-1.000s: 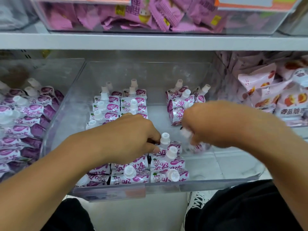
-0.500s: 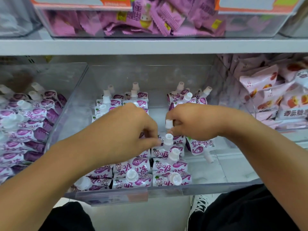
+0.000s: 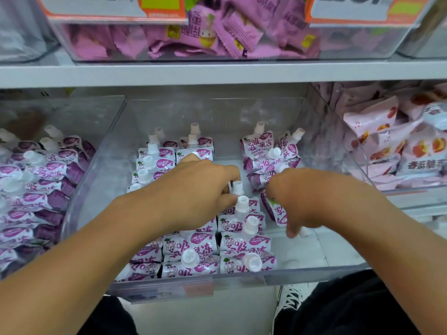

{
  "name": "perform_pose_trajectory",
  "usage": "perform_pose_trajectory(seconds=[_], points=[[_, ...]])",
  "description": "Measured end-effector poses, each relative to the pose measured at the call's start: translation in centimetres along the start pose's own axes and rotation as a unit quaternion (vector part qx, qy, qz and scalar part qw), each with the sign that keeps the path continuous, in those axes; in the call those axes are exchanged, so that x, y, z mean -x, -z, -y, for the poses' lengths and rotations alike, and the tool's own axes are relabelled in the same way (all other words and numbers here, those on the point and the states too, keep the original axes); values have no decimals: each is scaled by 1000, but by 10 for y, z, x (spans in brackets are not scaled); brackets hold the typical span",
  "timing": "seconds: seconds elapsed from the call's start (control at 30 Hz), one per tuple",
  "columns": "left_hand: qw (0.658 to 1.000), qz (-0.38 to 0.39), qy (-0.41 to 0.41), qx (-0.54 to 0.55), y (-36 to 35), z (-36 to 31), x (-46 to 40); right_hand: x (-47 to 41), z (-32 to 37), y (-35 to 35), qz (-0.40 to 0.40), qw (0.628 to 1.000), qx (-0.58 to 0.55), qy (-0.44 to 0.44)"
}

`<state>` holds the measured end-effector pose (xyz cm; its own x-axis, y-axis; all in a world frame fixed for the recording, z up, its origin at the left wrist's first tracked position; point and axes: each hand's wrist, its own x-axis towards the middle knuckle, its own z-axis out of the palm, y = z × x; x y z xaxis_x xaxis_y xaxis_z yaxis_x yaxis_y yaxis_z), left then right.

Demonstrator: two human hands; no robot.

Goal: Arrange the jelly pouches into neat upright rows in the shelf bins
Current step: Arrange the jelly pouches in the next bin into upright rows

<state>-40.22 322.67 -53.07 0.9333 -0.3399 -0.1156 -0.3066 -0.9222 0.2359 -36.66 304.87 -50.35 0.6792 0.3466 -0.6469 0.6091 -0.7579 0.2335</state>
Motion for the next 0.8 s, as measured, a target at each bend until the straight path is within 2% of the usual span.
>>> perform_pose_trajectory(seconds=[0.1,0.17,0.33,0.43,0.53,0.8], points=[[999,-10,3,47,-5,-1,0,-9,11,-15,48,998,40,-5],[998,-12,-3,56,-7,0,0,-14,14,-23,56,998,25,-25],[996,4,-8,88,-4,3,-1,-10,10,-22,-46,998,-28,-14],[995,7,-2,96,-3,3,-1,-2,3,-19,-52,997,-40,31],[995,11,0,98,-1,5,-1,3,-3,-15,-92,990,-87,63],[996,30,7,78,1,2,-1,26,-33,-1,-159,967,-186,72]])
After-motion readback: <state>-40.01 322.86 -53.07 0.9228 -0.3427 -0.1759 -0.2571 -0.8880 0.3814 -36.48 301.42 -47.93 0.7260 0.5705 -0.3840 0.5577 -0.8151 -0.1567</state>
